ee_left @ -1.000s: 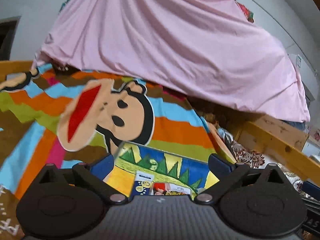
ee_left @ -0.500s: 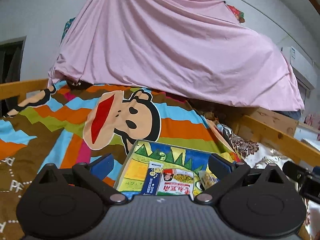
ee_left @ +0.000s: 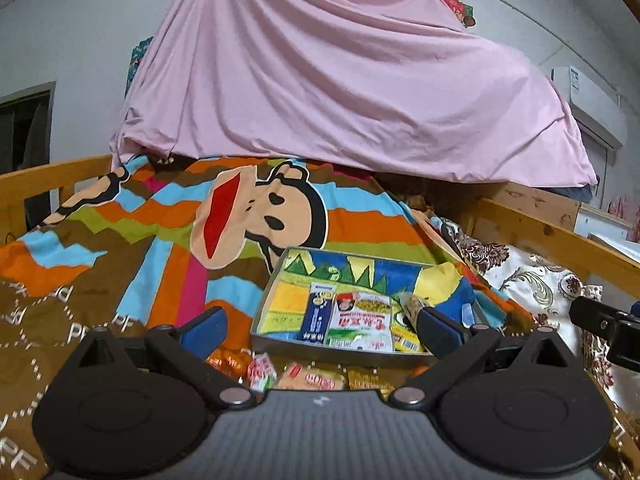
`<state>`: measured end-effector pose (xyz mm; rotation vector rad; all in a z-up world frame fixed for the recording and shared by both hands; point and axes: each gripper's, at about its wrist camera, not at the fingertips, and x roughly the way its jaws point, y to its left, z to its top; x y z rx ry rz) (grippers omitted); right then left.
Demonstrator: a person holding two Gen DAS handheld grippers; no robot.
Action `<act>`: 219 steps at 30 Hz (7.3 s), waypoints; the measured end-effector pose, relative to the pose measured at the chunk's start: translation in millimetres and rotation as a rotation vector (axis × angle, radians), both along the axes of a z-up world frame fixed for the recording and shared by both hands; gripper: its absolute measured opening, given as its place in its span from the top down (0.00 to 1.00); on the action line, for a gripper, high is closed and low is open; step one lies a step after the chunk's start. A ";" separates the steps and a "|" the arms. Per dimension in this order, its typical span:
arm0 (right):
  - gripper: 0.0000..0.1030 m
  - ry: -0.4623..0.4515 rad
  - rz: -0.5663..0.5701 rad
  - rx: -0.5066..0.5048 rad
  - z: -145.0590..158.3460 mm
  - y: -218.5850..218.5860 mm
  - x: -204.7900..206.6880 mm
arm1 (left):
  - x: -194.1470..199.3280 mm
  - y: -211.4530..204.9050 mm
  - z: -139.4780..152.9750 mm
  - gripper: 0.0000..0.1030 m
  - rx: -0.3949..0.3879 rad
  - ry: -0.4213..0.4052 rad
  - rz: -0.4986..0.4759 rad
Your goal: Organize snacks
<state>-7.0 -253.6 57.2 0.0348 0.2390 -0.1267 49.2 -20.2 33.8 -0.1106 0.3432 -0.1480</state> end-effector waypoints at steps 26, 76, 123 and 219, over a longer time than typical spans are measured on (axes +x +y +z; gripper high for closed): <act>0.01 0.178 0.100 0.016 -30.9 37.7 -35.3 | -46.7 28.4 -24.9 0.01 0.123 0.154 0.046; 0.01 0.473 0.281 -0.333 -111.2 49.1 90.5 | 77.9 7.6 -86.5 0.07 0.184 0.486 -0.380; 0.43 0.535 0.278 -0.196 -134.6 35.7 135.0 | 107.7 -25.0 -110.0 0.71 0.203 0.470 -0.484; 0.53 0.153 0.225 -0.780 -124.8 91.7 89.7 | 112.2 25.9 -62.8 0.81 -0.194 0.393 -0.203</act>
